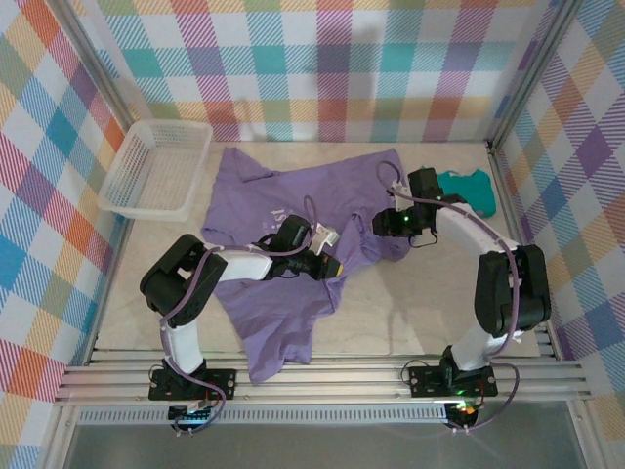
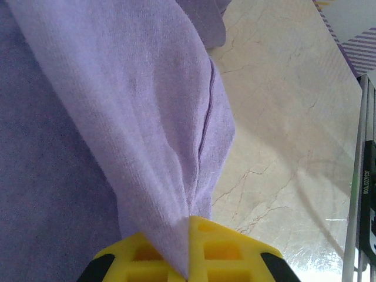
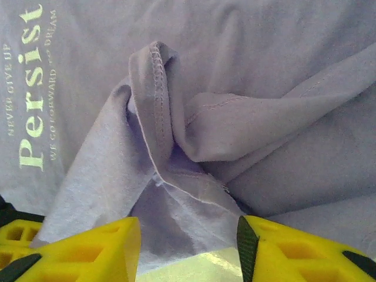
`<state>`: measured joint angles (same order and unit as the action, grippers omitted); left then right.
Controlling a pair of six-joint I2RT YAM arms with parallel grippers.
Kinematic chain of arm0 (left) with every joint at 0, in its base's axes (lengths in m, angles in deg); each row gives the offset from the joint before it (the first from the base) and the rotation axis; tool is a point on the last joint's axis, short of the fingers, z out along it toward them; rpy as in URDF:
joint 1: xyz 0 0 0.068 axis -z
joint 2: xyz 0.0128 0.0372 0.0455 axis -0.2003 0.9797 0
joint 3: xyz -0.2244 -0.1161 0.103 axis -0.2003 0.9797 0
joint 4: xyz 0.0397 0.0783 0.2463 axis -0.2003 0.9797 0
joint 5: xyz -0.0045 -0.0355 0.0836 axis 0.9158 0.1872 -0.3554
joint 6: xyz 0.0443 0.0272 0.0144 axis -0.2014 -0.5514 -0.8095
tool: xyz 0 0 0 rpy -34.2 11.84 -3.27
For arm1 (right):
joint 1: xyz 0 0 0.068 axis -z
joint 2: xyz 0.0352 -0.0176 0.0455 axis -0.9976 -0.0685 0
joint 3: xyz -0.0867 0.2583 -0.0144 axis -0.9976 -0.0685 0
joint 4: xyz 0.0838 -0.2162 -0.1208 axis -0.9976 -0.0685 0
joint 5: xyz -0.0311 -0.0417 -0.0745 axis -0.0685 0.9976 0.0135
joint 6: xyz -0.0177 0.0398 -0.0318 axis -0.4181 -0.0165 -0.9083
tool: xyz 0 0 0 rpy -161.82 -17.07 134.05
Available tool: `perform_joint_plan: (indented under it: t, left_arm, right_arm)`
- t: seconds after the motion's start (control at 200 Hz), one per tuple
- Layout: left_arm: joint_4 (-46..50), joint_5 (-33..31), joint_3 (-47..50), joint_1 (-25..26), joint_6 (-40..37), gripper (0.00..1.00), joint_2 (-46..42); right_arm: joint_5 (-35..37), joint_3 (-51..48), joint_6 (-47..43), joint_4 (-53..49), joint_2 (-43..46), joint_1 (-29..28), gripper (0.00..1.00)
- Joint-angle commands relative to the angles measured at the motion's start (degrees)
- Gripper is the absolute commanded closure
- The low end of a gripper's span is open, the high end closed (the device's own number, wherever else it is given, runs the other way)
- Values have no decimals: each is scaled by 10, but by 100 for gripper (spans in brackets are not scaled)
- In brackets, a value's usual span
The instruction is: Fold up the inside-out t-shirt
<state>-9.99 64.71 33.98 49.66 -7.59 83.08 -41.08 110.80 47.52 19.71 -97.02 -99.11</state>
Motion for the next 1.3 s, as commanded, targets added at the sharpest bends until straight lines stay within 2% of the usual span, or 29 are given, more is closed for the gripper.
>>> perform_joint_plan:
  t: [0.0, 0.07, 0.23, 0.485, 0.705, 0.93, 1.0, 1.1, 1.14, 1.21, 1.295]
  left_arm:
    - [-8, 18, -7, -4, -4, 100, 5]
    - [-4, 19, -9, -4, -5, 100, 5]
    - [11, 20, -17, -4, -13, 100, 3]
    - [11, 18, -16, -4, -13, 100, 4]
    - [13, 18, -19, -4, -15, 100, 7]
    - [22, 12, -30, -4, -16, 100, 10]
    - [30, -10, -46, -4, -5, 100, 11]
    - [46, -58, -95, -4, 23, 82, 26]
    - [64, -69, -117, -4, 25, 74, 31]
    - [79, -102, -115, -5, 34, 63, 8]
    - [88, -149, -54, -15, 55, 53, -60]
  right_arm:
    - [51, 1, -87, 6, -27, -24, 51]
    - [82, 6, -124, 3, -41, -38, 49]
    - [85, 9, -162, 25, -63, -42, 46]
    - [81, 34, -179, 29, -90, -45, 51]
    - [51, 40, -183, 37, -102, -45, 71]
    - [35, 40, -156, 29, -81, -39, 100]
    - [7, 34, -122, 18, -50, -15, 100]
    - [-79, 6, -35, 53, -1, 47, 100]
    - [-93, 3, -10, 62, 4, 60, 100]
    - [-83, 17, 11, 49, -3, 70, 100]
    - [-63, 29, 21, 33, -19, 71, 100]
